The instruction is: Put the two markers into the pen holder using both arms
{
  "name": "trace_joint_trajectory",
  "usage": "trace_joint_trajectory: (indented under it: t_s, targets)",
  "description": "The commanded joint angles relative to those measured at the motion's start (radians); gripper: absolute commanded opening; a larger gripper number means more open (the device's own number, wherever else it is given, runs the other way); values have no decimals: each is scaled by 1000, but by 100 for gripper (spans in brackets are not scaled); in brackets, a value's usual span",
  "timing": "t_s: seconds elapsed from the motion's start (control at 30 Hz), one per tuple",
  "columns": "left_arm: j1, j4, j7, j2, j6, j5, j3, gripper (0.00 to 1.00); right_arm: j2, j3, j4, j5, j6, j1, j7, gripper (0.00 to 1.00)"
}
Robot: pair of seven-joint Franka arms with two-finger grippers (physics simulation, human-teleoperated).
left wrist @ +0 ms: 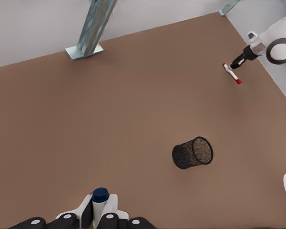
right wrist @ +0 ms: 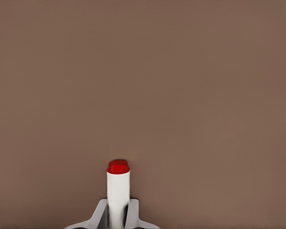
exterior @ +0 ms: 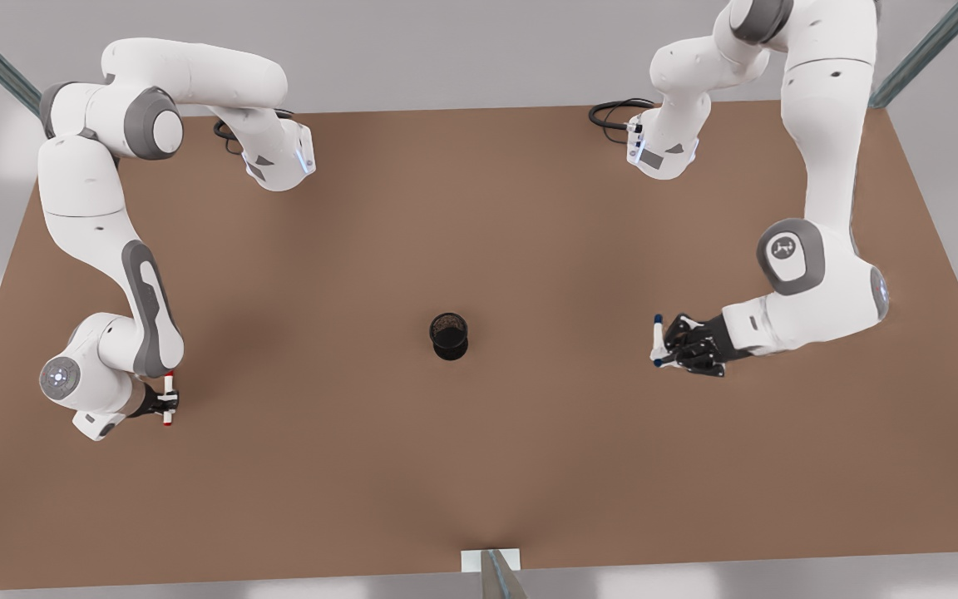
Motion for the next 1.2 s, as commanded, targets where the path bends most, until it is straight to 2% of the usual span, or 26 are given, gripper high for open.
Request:
trace_joint_trajectory:
  t_s: [0.0, 0.03, 0.1, 0.17, 0.3, 0.37, 0.5, 0.63, 0.83, 0.93, 1.0, 1.17]
  targets:
    - [-48, 4, 775, 6, 55, -153, -13, 21, -1, 0, 0, -2, 0, 2, -7, 29]
    - [-85, 4, 805, 6, 91, -184, -13, 21, -6, 0, 7, -2, -9, 15, -6, 28]
    - [-142, 7, 852, 5, 147, -187, -16, 21, -58, 48, 63, -3, -138, 19, 57, 28]
    - [-209, 7, 920, 5, 234, -224, -16, 21, -130, 117, 68, -3, -156, 16, 57, 26]
    - [-407, 7, 950, 25, 538, -334, -14, 21, -240, 373, 69, -3, -155, 4, 134, 25]
    - [-435, 7, 947, 34, 573, -368, -14, 21, -249, 500, 82, -3, -141, 4, 257, 25]
    - [-544, 17, 943, 58, 725, -440, -13, 21, -242, 652, 86, -3, 32, 16, 396, 24]
    - [-607, 111, 912, 138, 834, -438, -13, 21, -230, 715, 60, -3, 213, 16, 395, 24]
    - [-656, 142, 913, 193, 908, -437, -11, 21, -210, 824, -164, -3, 699, -12, 410, 24]
    - [-683, 117, 912, 193, 924, -474, -11, 21, -174, 844, -170, -5, 790, -10, 419, 23]
    - [-719, 122, 910, 209, 1001, -478, -11, 21, -162, 844, -170, -5, 813, -2, 418, 24]
    - [-734, 82, 910, 215, 1010, -512, -11, 21, -138, 844, -177, -9, 865, 2, 416, 24]
